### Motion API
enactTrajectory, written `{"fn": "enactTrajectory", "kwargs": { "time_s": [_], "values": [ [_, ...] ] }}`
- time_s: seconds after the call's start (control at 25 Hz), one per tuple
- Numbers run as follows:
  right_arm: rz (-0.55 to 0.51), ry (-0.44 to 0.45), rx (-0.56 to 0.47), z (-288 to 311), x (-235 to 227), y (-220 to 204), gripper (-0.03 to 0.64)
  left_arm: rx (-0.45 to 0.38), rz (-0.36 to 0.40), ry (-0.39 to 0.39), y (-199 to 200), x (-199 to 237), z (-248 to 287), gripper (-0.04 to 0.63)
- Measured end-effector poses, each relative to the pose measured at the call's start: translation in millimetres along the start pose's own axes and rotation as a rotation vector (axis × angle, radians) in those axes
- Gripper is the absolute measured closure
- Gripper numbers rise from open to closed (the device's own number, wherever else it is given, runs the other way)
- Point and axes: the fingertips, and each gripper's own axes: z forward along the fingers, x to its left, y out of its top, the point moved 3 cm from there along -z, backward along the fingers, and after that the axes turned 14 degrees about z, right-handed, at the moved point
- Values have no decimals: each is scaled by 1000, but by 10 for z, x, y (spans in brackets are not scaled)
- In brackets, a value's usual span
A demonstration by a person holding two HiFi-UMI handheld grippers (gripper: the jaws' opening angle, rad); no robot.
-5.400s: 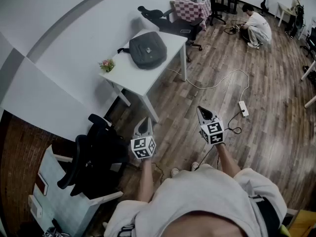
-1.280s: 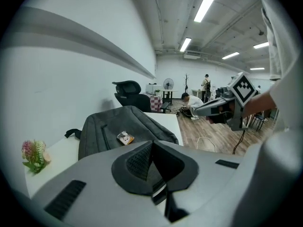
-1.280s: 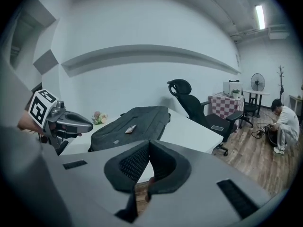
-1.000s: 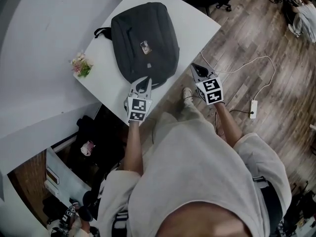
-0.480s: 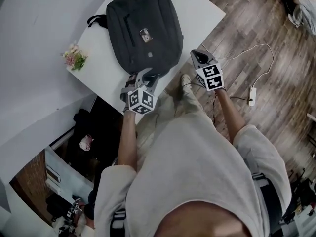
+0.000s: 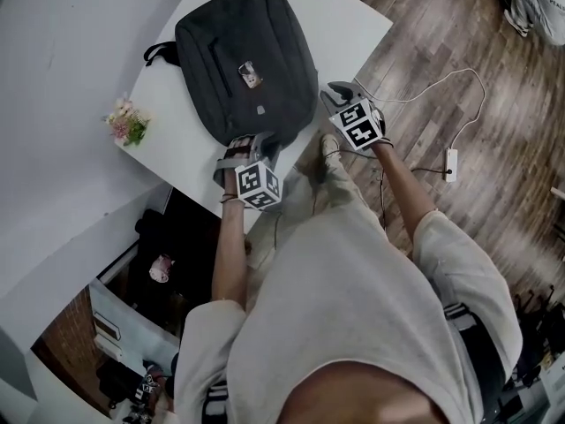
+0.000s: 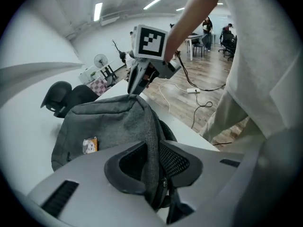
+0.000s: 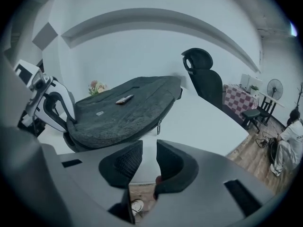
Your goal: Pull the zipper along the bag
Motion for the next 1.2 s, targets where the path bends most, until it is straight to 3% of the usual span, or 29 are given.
{"fn": "enactTrajectory", "kwargs": {
  "time_s": [0.36,0.76,1.08,1.2],
  "values": [
    [-132,-5,75,385,-143,104,446,5,-41,-34,9,21,-12,502],
    [-280,11,108,589,-174,253,445,0,-52,-39,6,22,13,503],
    [-406,9,120,592,-106,283,587,-12,-63,-40,-8,17,19,503],
    [-455,-18,137,568,-109,279,597,-17,-83,-35,-25,15,22,503]
  ]
}}
